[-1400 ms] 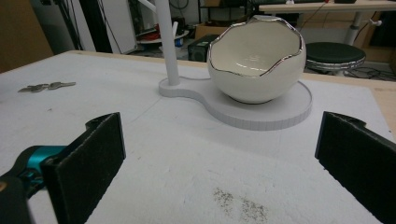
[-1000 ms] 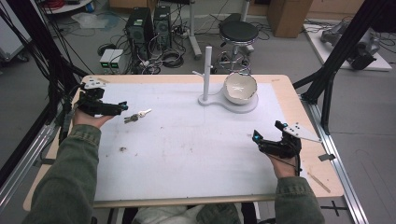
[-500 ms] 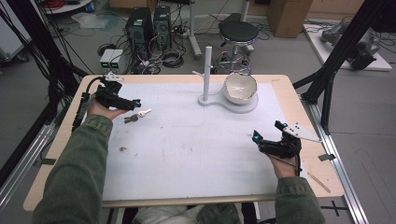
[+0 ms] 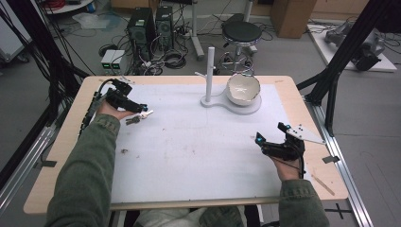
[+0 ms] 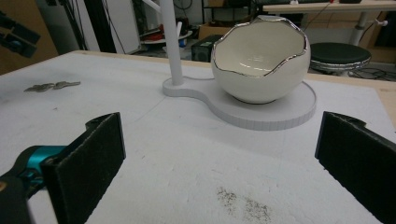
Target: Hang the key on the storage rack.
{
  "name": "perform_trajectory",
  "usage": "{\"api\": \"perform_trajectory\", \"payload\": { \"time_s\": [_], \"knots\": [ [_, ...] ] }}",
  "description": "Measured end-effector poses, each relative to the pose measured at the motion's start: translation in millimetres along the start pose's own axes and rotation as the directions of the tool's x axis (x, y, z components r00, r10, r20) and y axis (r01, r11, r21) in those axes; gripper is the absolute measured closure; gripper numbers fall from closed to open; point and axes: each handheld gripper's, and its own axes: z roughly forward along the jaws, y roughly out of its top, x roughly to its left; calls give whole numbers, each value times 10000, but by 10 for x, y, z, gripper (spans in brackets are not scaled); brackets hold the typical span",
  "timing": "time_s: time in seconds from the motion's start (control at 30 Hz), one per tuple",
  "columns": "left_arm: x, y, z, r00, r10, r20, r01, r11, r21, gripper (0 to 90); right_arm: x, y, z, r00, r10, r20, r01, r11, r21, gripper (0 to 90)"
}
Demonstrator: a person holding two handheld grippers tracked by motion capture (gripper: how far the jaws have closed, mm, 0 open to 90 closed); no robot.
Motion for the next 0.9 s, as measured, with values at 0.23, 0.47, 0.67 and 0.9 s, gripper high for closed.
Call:
{"api": "perform_trajectory", "payload": {
  "time_s": [0.23, 0.47, 0.67, 0.9],
  "knots": [
    [-24, 37, 163, 9983, 577, 42, -578, 9961, 666, 18, 2, 0, -3, 9998, -192, -24, 193, 9998, 10, 6],
    [-16, 37, 368, 9987, 432, 252, -458, 9924, 1142, 25, 10, -5, -3, 9998, -195, -47, 196, 9998, 75, 6],
    [-31, -22, 498, 9963, 828, 218, -853, 9810, 1745, 104, 12, -7, 5, 9997, -252, -37, 252, 9996, 114, 6],
    [27, -56, 525, 9957, 922, 73, -918, 9770, 1925, 280, 8, -7, 10, 9995, -322, -48, 322, 9994, 108, 6]
  ]
}}
